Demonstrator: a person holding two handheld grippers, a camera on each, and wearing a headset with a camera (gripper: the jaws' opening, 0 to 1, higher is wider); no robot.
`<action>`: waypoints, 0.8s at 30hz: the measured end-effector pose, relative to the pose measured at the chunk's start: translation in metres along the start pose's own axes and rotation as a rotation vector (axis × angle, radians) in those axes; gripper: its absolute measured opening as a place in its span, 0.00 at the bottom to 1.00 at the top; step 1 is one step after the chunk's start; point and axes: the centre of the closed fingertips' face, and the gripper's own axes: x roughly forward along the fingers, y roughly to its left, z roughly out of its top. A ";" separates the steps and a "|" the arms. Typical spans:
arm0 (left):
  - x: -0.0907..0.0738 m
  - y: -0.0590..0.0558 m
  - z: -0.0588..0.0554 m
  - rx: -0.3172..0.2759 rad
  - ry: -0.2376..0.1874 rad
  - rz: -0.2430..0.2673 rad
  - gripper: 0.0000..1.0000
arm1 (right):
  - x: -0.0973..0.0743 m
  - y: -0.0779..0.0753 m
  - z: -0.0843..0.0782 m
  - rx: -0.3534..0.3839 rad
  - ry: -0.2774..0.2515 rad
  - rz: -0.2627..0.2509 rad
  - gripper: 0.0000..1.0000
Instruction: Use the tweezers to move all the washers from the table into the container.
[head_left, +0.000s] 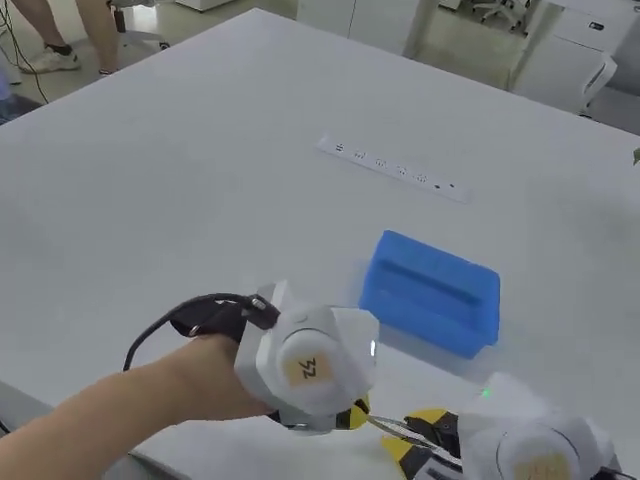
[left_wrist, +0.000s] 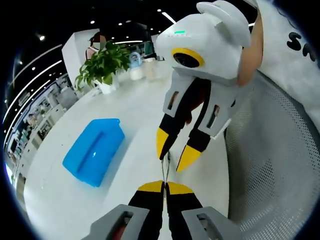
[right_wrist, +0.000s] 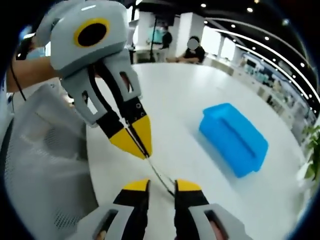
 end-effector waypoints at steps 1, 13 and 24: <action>0.001 0.001 -0.001 0.001 0.002 -0.001 0.00 | -0.001 0.000 0.000 0.005 -0.003 -0.002 0.17; 0.014 0.009 -0.018 0.010 0.050 -0.032 0.00 | -0.041 -0.009 0.002 0.104 -0.055 -0.081 0.19; -0.016 0.018 -0.019 -0.396 -0.025 0.103 0.00 | -0.064 -0.019 0.014 0.231 -0.145 -0.122 0.29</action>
